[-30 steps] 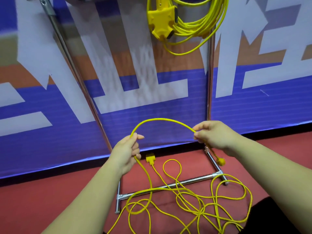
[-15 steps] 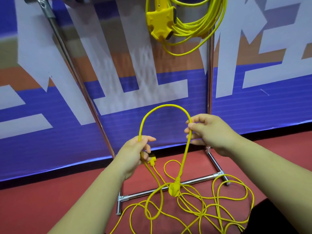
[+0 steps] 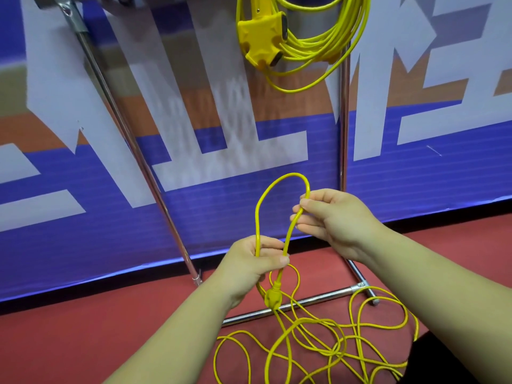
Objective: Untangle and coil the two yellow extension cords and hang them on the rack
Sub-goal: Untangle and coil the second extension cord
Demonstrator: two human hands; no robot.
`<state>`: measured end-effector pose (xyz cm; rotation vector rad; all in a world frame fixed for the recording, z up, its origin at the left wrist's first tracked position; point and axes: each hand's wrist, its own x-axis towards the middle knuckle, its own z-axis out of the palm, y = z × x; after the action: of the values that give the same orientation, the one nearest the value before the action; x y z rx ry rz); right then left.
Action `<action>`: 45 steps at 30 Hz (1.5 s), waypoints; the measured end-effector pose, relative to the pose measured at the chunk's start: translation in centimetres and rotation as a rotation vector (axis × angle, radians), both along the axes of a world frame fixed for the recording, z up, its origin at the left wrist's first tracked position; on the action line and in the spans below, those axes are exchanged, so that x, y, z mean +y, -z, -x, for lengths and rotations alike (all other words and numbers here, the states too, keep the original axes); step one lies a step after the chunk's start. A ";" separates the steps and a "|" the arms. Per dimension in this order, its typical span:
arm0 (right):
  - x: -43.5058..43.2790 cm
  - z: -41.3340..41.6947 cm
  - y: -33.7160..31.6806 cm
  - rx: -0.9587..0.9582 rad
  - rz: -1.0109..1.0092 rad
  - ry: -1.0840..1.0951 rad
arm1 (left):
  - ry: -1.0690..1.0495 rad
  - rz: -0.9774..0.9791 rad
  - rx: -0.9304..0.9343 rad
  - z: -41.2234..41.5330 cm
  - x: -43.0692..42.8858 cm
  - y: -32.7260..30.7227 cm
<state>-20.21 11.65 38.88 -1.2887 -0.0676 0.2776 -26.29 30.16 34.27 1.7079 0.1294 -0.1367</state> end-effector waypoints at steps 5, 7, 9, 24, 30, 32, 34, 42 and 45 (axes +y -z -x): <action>-0.5 -0.1 0.2 -0.026 0.072 -0.048 | -0.113 0.013 -0.060 -0.5 0.9 -1.0; -0.4 0.2 0.9 -0.061 0.242 -0.152 | -0.156 0.042 -0.098 -0.4 1.5 -2.1; 0.3 1.0 2.0 -0.126 0.423 -0.298 | -0.211 0.079 -0.133 -0.3 2.1 -3.3; 7.2 4.0 4.5 -0.261 0.392 -0.344 | -0.376 0.371 -0.164 0.8 3.8 -5.2; 5.7 1.6 3.9 -0.017 0.219 -0.089 | -0.333 -0.010 -0.107 1.2 7.1 -4.7; 4.6 0.4 4.3 -0.015 0.251 0.003 | -0.351 -0.078 -0.068 0.9 8.0 -4.2; 3.7 -0.7 4.6 -0.022 0.290 0.083 | -0.415 -0.117 -0.045 0.4 8.3 -4.1; 2.6 -1.0 4.3 -0.186 0.613 -0.034 | -0.425 -0.099 0.020 0.0 8.9 -3.3; 2.1 -0.7 3.1 -0.304 0.684 -0.185 | -0.357 -0.079 -0.008 0.3 8.9 -3.4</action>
<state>-19.51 13.71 35.81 -2.0044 -0.3769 0.2700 -26.62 39.05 37.64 1.7359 0.4350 0.1422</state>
